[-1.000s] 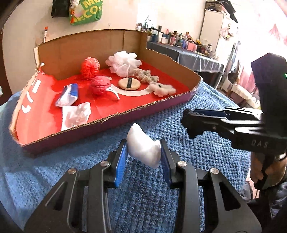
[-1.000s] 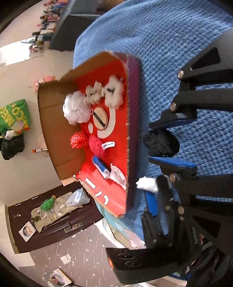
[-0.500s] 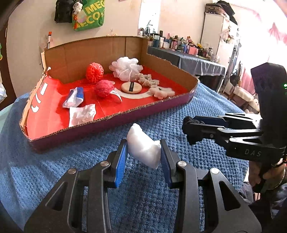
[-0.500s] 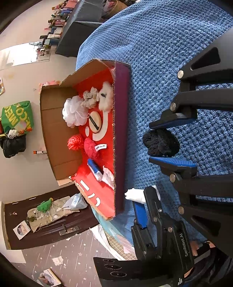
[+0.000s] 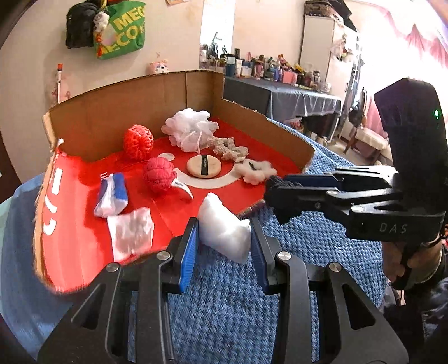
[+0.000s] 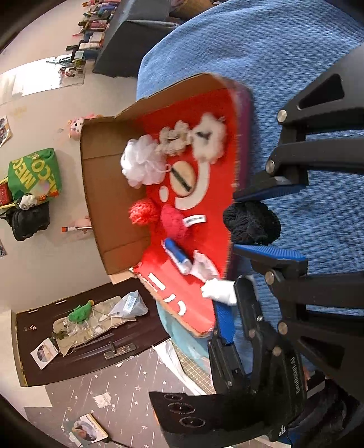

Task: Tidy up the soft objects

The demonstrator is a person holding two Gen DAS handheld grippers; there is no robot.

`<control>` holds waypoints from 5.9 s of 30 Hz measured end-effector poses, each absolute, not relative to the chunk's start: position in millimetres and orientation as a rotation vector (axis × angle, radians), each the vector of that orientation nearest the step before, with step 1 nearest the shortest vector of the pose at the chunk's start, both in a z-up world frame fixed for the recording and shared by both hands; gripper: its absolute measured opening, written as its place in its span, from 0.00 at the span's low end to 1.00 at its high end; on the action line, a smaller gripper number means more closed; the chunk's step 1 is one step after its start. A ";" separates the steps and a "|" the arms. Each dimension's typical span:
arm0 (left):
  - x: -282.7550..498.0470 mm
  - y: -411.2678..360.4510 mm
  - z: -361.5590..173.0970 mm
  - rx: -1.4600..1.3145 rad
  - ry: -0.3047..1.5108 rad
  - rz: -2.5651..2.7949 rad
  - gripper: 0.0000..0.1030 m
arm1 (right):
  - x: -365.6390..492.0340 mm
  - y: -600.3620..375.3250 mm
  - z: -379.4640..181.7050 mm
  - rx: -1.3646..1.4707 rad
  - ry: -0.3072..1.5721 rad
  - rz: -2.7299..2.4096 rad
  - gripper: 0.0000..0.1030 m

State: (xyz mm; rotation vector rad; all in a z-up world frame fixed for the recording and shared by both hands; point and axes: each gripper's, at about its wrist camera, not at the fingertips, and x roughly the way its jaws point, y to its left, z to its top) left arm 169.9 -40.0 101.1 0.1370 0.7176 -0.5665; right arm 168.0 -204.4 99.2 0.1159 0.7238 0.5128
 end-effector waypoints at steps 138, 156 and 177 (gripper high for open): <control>226.2 5.4 78.4 0.030 0.598 -0.040 0.95 | 244.7 -192.1 81.4 -0.101 0.603 0.143 1.00; 227.4 5.7 76.5 0.032 0.606 -0.041 0.95 | 243.7 -189.9 80.6 -0.111 0.606 0.142 1.00; 227.7 5.8 76.5 0.032 0.607 -0.041 0.95 | 243.9 -190.3 80.3 -0.111 0.606 0.143 1.00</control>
